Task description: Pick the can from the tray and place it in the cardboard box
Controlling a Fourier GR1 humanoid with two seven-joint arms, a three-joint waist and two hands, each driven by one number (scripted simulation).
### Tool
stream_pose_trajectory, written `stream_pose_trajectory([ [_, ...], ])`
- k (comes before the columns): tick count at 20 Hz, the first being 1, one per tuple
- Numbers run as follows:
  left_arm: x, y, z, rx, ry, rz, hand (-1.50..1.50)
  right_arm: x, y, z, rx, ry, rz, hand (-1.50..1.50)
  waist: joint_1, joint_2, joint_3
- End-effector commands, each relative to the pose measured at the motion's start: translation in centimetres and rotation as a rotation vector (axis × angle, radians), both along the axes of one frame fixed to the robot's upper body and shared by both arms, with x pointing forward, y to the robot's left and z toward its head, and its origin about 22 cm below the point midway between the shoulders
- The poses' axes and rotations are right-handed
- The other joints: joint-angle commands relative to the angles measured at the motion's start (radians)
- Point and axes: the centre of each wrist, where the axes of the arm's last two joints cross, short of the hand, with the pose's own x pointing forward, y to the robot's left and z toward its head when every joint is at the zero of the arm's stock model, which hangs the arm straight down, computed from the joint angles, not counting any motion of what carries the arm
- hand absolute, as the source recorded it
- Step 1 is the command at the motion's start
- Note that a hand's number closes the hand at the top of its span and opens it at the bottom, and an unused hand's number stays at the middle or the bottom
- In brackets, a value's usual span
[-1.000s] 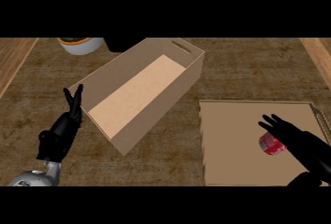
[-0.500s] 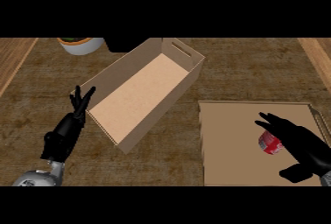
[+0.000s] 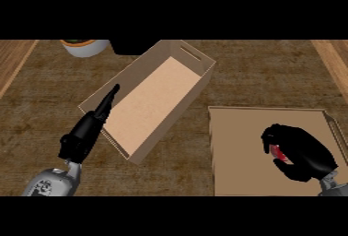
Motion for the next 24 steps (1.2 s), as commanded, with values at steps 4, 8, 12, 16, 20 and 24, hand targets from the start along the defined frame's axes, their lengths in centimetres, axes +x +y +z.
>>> stream_pose_trajectory([
  [4, 1.3, -2.1, 0.9, -0.01, -0.018, -0.09, 0.0, -1.3, 14.7, -0.2, 0.04, -0.015, 0.605, 1.5, 0.058, 0.026, 0.02],
  [8, 1.2, -3.2, -0.5, -0.02, 0.009, -0.057, 0.0, -0.1, 19.5, -0.8, 0.1, -0.104, 0.67, 1.5, 0.01, 0.02, 0.021],
  [12, 1.0, -1.0, -0.3, -0.006, 0.011, -0.023, 0.0, -0.7, 21.0, 0.2, 0.189, -0.256, 0.638, 1.5, -0.003, 0.015, 0.021],
  [16, 1.6, -0.4, 0.4, -0.003, -0.008, -0.008, 0.0, -1.2, 18.1, 5.3, 0.274, -0.313, 0.671, 1.5, -0.016, 0.013, 0.021],
  [20, 0.9, -0.2, -1.2, -0.016, 0.011, -0.001, 0.0, -3.2, 15.2, 9.5, 0.322, -0.285, 0.703, 1.5, -0.021, 0.013, 0.02],
  [24, 1.5, -0.2, -1.2, -0.016, 0.017, -0.017, 0.0, -5.0, 13.3, 12.3, 0.465, -0.282, 0.74, 1.5, -0.024, 0.014, 0.02],
])
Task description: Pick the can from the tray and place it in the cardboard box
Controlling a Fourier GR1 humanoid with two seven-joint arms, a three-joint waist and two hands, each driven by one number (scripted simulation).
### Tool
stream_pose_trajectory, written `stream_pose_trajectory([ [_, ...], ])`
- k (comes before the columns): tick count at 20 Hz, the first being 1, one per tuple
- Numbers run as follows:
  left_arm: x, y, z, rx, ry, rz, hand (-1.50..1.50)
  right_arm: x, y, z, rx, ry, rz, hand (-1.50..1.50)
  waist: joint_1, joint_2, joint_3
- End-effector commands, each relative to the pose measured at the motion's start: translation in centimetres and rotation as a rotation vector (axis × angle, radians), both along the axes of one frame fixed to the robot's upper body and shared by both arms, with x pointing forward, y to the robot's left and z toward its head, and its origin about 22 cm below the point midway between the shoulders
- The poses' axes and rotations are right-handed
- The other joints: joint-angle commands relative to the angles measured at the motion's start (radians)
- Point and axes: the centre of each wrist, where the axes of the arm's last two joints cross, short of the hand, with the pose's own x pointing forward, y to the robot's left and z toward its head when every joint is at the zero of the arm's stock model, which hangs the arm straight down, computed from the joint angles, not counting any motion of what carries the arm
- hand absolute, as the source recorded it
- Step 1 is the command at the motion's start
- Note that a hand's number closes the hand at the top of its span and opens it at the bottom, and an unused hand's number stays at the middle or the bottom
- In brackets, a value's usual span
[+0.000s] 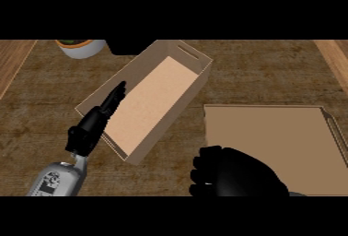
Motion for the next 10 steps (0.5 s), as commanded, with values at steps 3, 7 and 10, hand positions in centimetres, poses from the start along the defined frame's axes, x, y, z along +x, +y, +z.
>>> stream_pose_trajectory([
  [3, 0.1, 1.0, 0.6, 0.009, -0.008, 0.002, 0.0, -2.5, -1.8, 5.2, 0.174, 0.032, 0.016, 1.5, 0.004, 0.0, 0.0],
  [7, -0.6, -0.6, -0.1, -0.002, -0.028, -0.009, 0.0, -1.2, -3.3, 7.0, 0.253, 0.106, -0.048, 1.5, 0.009, 0.002, 0.0],
  [10, 1.6, -2.3, 1.4, 0.007, -0.003, -0.001, 0.0, -1.3, -2.0, 8.7, 0.258, 0.115, -0.124, 1.5, 0.005, 0.002, 0.0],
])
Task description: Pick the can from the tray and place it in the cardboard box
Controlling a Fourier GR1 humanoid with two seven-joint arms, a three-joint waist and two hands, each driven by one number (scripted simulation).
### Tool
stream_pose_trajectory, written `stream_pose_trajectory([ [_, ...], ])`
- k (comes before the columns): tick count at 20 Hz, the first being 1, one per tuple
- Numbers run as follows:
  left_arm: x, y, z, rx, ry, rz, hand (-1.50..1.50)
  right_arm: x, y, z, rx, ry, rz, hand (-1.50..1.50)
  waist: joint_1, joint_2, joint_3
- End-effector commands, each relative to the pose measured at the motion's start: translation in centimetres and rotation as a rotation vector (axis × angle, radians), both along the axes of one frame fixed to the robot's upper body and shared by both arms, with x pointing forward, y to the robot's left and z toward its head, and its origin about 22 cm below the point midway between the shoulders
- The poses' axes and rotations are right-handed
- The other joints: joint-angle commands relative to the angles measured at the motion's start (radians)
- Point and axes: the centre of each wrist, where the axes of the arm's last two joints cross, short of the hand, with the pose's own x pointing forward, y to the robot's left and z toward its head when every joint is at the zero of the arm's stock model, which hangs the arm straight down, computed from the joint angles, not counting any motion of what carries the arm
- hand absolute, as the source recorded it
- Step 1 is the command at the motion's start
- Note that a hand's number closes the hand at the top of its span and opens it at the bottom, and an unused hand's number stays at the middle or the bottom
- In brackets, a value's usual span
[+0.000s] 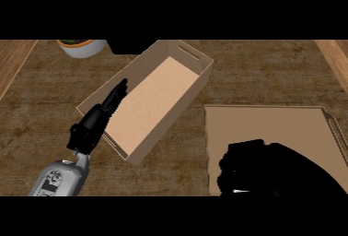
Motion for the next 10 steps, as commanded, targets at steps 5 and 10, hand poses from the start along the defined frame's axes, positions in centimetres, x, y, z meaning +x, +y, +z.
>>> stream_pose_trajectory([
  [5, -0.5, 0.6, -0.6, 0.0, 0.004, -0.017, 0.0, 2.5, -0.1, 3.6, 0.051, 0.027, -0.123, 1.5, 0.006, 0.001, 0.0],
  [10, -1.2, 1.5, -0.8, 0.006, -0.018, 0.001, 0.0, 6.3, 4.2, 5.1, 0.075, 0.041, -0.137, 1.5, 0.013, 0.002, 0.0],
])
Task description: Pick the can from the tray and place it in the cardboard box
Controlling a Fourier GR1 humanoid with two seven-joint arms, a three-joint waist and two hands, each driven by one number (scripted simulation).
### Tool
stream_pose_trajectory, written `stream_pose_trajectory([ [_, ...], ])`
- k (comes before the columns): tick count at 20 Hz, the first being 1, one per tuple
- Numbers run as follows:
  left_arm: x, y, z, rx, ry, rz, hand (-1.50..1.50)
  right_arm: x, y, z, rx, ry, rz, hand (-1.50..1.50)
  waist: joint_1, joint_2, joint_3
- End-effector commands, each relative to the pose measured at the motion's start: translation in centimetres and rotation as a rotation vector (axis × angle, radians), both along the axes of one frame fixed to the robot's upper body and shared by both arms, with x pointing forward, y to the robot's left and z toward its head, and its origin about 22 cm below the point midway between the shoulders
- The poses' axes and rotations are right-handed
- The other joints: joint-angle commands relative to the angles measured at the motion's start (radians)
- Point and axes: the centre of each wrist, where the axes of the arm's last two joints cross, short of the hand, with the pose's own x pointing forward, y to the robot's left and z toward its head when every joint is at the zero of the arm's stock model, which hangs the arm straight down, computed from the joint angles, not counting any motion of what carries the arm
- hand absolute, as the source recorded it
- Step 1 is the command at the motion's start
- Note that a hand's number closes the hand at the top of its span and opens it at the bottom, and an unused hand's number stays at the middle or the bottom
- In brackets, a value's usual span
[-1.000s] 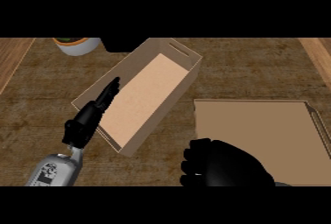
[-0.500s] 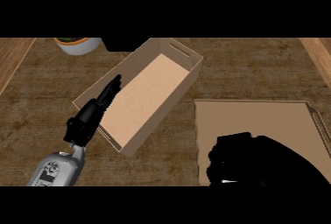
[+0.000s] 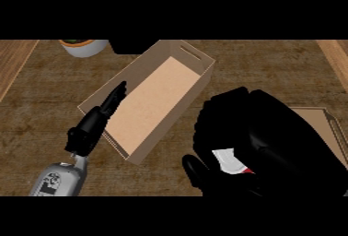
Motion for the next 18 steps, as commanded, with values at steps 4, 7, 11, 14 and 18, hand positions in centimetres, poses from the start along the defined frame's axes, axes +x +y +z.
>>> stream_pose_trajectory([
  [4, -0.4, -0.3, -0.5, 0.0, 0.011, 0.011, 0.0, 4.2, 2.2, 2.1, 0.024, 0.044, -0.017, 1.5, 0.0, 0.001, 0.0],
  [7, -0.9, -3.1, 0.0, -0.013, 0.01, -0.008, 0.0, 6.3, 3.5, 1.0, 0.051, 0.076, -0.014, 1.5, 0.005, 0.002, 0.0],
  [11, 0.1, -1.0, -0.5, 0.003, 0.008, -0.005, 0.0, 7.4, 7.2, 2.0, 0.008, 0.035, -0.077, 1.5, 0.007, 0.002, 0.0],
  [14, 0.4, -1.3, 1.0, 0.003, -0.012, -0.025, 0.0, 8.2, 9.5, -0.3, -0.001, 0.006, -0.108, 1.5, 0.011, 0.002, 0.0],
  [18, 0.5, -0.7, 0.1, 0.005, 0.004, -0.012, 0.0, 10.4, 10.9, -0.9, -0.046, -0.012, -0.101, 1.5, 0.011, 0.003, 0.0],
])
